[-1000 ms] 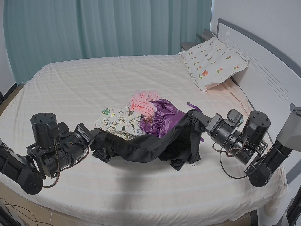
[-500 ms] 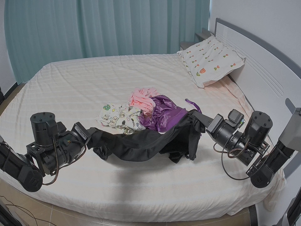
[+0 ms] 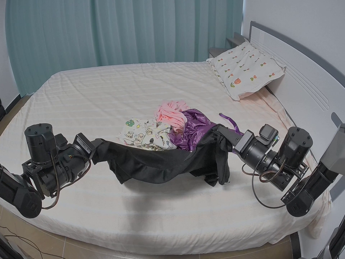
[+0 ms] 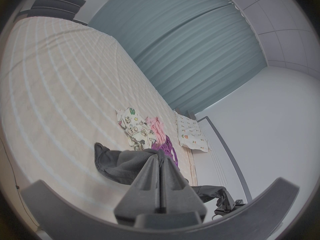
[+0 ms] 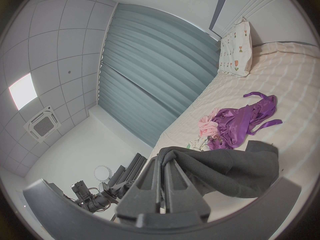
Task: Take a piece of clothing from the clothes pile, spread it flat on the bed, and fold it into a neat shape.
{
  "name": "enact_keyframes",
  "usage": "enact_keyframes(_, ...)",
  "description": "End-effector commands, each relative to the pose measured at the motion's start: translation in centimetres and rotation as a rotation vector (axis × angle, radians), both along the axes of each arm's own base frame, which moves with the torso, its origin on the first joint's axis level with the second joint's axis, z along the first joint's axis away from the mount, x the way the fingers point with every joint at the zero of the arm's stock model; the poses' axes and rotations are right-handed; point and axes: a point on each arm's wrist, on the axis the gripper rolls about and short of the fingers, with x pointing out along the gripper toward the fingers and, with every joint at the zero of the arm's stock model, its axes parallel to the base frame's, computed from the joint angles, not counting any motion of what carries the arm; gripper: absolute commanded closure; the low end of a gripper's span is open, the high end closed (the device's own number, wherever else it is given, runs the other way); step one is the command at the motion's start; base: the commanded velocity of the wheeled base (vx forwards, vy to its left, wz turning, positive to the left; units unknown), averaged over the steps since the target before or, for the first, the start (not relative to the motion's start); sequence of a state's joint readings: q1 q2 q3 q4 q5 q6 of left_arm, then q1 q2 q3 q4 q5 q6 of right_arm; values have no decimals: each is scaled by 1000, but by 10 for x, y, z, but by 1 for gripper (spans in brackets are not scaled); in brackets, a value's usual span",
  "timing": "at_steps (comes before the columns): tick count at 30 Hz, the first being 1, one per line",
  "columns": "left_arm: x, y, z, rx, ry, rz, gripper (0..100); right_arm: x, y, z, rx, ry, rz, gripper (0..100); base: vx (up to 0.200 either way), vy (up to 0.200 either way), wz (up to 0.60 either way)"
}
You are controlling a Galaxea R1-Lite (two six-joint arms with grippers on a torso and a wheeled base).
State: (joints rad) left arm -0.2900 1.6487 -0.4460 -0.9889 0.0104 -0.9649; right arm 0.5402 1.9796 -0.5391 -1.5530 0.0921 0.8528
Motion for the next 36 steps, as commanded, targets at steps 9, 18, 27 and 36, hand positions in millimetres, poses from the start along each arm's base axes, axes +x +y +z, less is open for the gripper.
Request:
enact_keyframes(9, -6, 9, 17, -11, -64, 30, 100, -6, 0, 10, 19, -34, 9, 100, 0, 200, 0)
enact_keyframes(18, -11, 10, 23, -18, -86, 25, 100, -3, 2, 7, 15, -28, 10, 100, 0, 200, 0)
enact_keyframes(27, -12, 11, 24, -17, -91, 25, 100, -5, 1, 10, 20, -36, 12, 100, 0, 200, 0)
enact_keyframes(36, -11, 13, 25, -17, -99, 37, 100, -8, 4, 11, 19, -36, 22, 100, 0, 200, 0)
